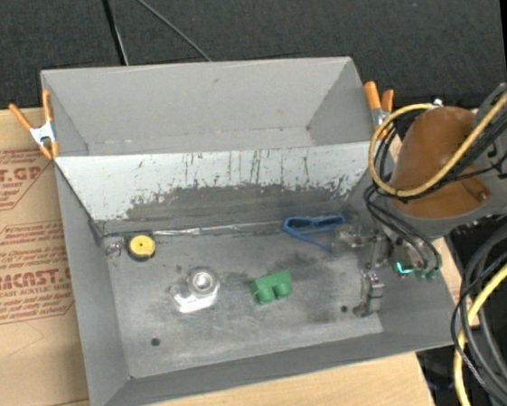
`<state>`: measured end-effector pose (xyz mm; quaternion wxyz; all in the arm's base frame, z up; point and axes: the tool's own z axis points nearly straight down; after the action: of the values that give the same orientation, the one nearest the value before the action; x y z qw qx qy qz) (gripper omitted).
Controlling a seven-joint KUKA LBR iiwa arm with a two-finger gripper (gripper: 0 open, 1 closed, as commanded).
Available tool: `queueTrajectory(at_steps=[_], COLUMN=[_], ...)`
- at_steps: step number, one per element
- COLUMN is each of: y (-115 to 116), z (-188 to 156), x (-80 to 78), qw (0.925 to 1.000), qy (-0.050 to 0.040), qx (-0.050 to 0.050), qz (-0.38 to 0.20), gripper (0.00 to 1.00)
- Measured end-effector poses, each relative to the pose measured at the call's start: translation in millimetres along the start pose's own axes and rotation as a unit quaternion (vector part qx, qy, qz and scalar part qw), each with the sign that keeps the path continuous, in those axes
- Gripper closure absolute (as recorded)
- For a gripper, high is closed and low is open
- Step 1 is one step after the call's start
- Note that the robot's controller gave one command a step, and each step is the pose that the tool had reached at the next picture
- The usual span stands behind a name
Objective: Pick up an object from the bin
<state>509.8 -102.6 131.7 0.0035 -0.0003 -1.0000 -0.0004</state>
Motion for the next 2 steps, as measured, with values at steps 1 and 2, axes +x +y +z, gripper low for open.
queueTrajectory(at_steps=[1, 2], y=[62.8, 111.6], z=[64.8, 62.1], x=[-56.5, -19.4], qw=[0.9986, 0.9934], qy=[-0.0037, -0.0025], qx=[-0.001, -0.001], qz=[-0.053, -0.115], gripper=[0.00, 0.00])
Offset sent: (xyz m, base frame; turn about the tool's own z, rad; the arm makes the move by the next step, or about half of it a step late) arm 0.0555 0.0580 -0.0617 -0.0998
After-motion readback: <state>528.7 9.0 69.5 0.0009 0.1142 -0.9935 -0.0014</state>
